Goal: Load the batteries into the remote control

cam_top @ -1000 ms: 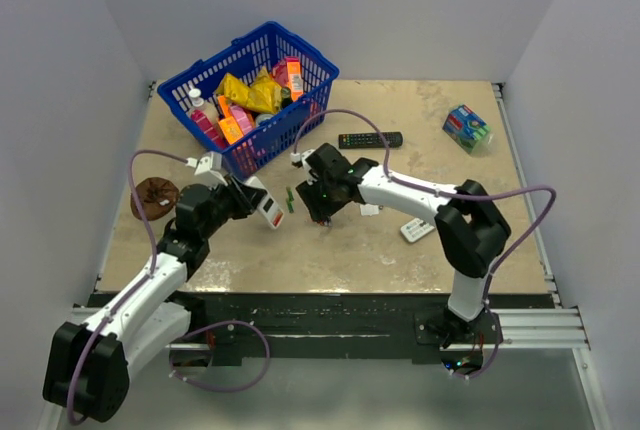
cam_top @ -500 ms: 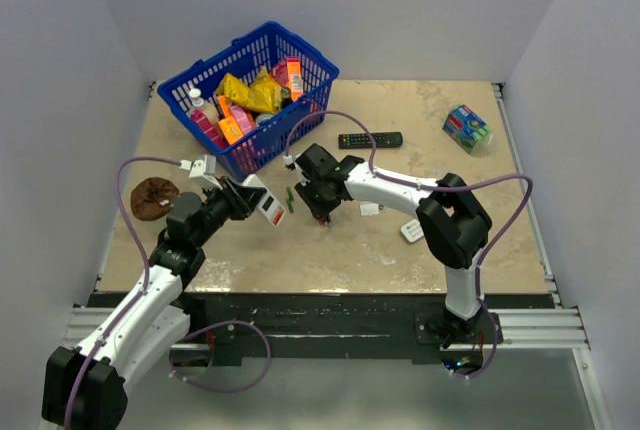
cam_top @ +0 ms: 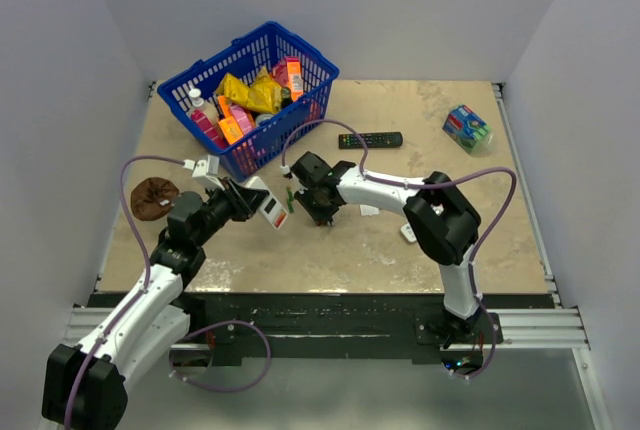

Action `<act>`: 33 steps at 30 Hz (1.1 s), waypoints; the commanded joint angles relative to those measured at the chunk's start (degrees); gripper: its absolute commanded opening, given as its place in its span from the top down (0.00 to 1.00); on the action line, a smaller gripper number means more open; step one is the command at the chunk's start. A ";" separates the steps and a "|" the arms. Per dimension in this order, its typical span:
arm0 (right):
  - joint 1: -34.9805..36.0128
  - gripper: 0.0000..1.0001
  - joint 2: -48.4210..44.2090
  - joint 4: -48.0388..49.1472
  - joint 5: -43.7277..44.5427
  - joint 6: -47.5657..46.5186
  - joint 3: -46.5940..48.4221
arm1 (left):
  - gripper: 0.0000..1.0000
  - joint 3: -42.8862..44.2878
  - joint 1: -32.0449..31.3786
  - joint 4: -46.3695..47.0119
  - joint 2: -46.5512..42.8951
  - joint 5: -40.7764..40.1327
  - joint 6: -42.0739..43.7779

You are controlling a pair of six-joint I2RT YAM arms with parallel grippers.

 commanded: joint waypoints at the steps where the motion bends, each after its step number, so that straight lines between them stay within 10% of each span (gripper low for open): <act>1: 0.38 0.76 0.53 0.03 1.56 -0.77 2.12 | 1.00 0.42 0.27 3.58 0.13 1.17 1.64; 19: 0.73 0.98 -9.90 -2.25 4.20 -6.56 -1.05 | 1.00 2.79 0.27 7.79 6.71 7.93 0.85; 33: 3.62 1.00 -29.70 -10.85 -0.37 -30.02 3.78 | 1.00 12.46 0.27 16.50 22.96 24.70 -10.91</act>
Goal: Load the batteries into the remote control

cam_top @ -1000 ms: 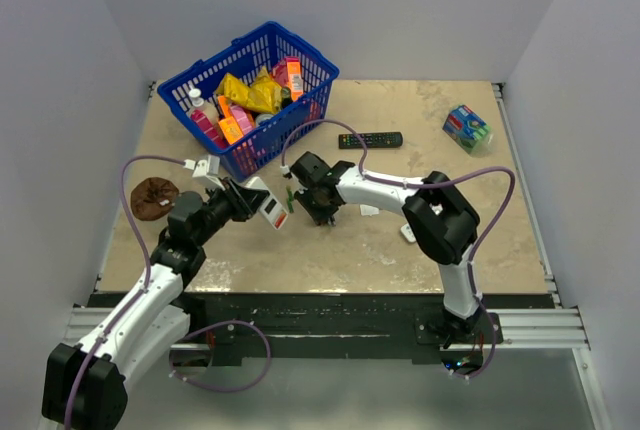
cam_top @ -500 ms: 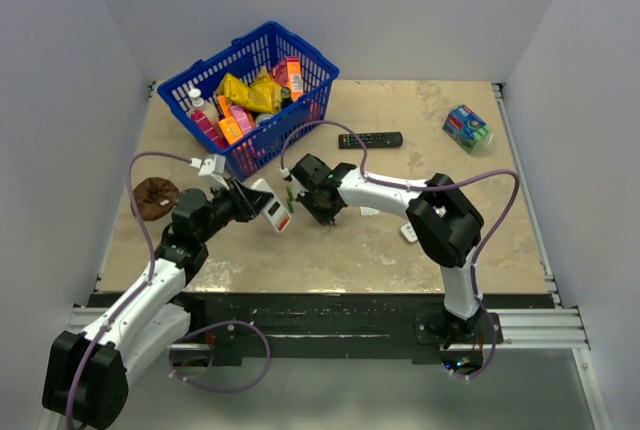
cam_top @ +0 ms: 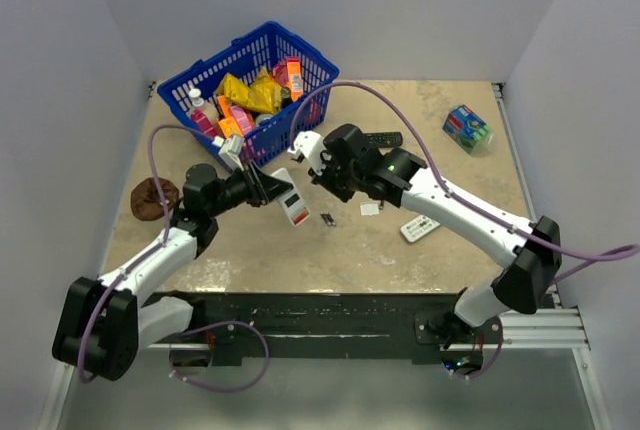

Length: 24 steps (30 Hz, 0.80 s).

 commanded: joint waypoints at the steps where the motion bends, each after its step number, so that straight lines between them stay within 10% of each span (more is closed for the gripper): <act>1: 3.02 1.00 -2.58 -4.76 -2.21 -10.77 4.20 | 1.00 5.79 0.27 6.01 4.57 8.17 -6.75; 24: 13.30 0.98 3.49 -15.58 5.26 -18.52 10.36 | 1.00 8.35 0.18 7.77 7.66 15.65 -18.45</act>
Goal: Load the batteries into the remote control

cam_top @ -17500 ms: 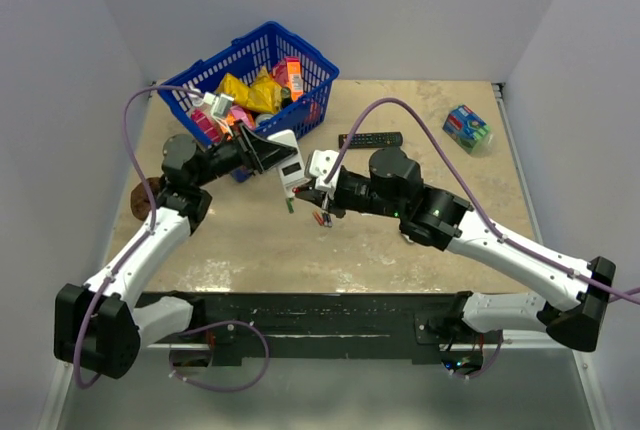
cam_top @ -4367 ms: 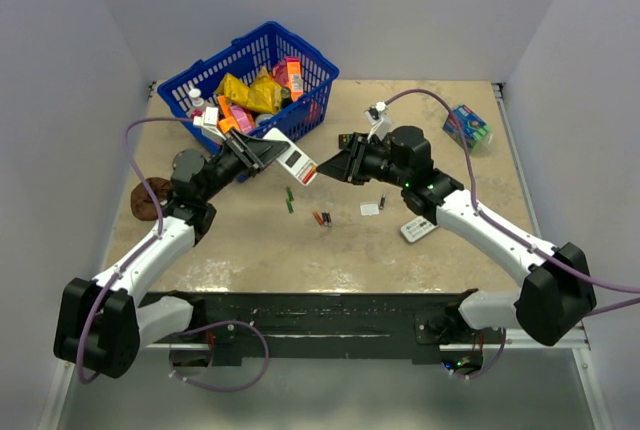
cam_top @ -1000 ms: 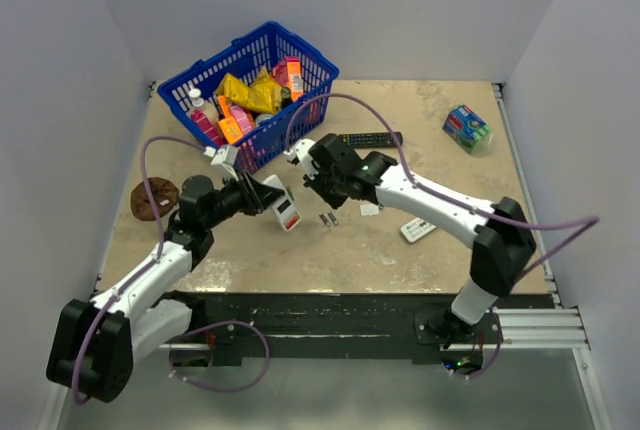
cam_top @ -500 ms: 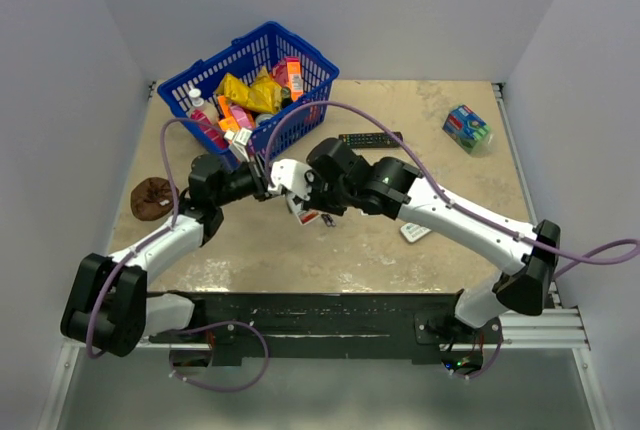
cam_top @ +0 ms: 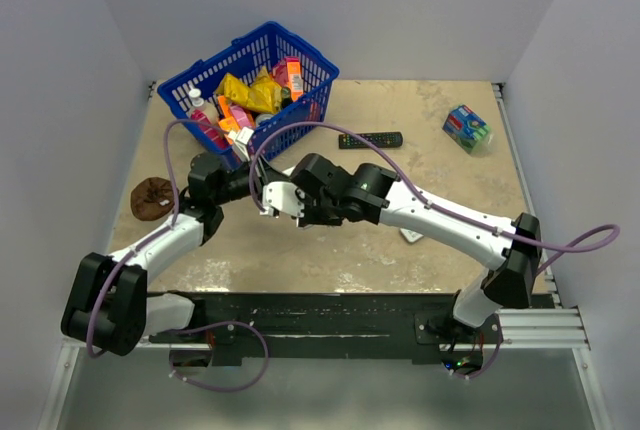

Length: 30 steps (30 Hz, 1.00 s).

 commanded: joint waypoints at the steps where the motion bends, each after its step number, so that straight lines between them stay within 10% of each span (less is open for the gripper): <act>1: 1.26 0.98 -0.19 -1.51 1.09 -1.63 2.86 | 1.00 3.65 0.16 -0.25 -0.87 2.01 -1.57; 30: 6.27 0.97 3.77 -4.23 6.88 -2.42 2.77 | 1.00 11.74 -2.12 -16.43 4.14 6.49 8.27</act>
